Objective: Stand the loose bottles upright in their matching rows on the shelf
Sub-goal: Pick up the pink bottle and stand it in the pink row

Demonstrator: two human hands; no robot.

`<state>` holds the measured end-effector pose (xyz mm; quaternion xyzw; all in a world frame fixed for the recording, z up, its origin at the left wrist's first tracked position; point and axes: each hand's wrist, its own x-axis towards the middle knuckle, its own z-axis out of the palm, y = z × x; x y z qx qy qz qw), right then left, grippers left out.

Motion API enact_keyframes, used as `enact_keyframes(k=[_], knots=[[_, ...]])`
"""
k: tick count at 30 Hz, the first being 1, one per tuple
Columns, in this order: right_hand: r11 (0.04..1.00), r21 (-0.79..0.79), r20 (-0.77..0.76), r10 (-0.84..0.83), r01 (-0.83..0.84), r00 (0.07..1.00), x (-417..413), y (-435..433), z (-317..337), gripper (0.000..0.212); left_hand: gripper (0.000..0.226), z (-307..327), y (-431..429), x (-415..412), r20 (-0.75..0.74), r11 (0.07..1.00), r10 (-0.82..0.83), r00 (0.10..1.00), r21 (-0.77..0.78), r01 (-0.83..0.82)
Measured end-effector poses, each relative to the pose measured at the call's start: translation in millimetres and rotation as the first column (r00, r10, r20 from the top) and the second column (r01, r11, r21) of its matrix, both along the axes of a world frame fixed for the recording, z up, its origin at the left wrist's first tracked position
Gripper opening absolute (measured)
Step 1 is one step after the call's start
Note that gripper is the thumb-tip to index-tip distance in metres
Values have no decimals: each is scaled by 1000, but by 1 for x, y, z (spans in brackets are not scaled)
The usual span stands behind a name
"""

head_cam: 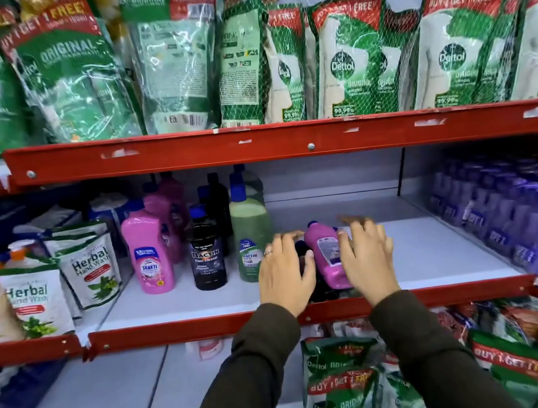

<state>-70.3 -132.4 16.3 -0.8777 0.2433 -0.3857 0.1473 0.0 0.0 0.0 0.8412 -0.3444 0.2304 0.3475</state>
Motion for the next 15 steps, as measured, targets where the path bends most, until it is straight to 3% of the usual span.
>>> enact_keyframes(k=[4,6,10,13,15], knots=[[960,252,-391,-13,121,920,16,-26,-6,44,44,2,-32,15,-398,992,23,917,125,29],[937,320,-479,28,144,878,22,-31,-10,49,52,2,-45,20,-529,973,52,847,218,77],[908,400,-432,69,122,899,29,-41,-17,55,51,1,-59,31,-653,983,48,756,164,79],[854,519,-295,143,32,945,31,-49,-28,58,46,-2,-59,35,-705,993,-27,709,61,98],[800,599,-146,166,-46,975,26,-42,-24,49,42,-6,-54,35,-743,996,-85,664,-49,73]])
